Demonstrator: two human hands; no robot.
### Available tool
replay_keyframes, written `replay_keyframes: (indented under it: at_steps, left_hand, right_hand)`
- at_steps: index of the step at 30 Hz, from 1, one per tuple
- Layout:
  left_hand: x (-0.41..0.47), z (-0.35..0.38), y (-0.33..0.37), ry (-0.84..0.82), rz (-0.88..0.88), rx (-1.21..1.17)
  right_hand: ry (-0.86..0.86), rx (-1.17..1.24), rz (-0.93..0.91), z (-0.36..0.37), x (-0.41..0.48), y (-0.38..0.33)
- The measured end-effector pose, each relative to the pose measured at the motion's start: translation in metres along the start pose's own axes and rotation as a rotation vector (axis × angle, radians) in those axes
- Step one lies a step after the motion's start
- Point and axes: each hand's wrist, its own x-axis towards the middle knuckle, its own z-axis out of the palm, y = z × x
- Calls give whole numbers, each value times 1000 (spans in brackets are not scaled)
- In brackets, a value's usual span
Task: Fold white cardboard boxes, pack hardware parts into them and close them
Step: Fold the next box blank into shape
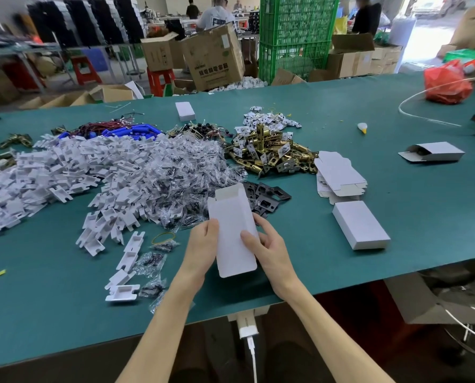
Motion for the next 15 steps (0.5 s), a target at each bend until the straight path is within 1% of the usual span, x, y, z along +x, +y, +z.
replay_keyframes:
  at_steps: [3, 7, 11, 15]
  left_hand:
    - [-3, 1, 0, -23, 6, 23]
    - [-7, 3, -3, -46, 32, 7]
    - [-8, -1, -7, -55, 9, -90]
    - [-6, -5, -9, -100, -18, -175]
  right_hand:
    - [44, -40, -26, 2, 0, 0]
    - [51, 28, -12, -2, 0, 0]
    - [10, 44, -14, -3, 0, 0]
    - [43, 72, 1, -5, 0, 2]
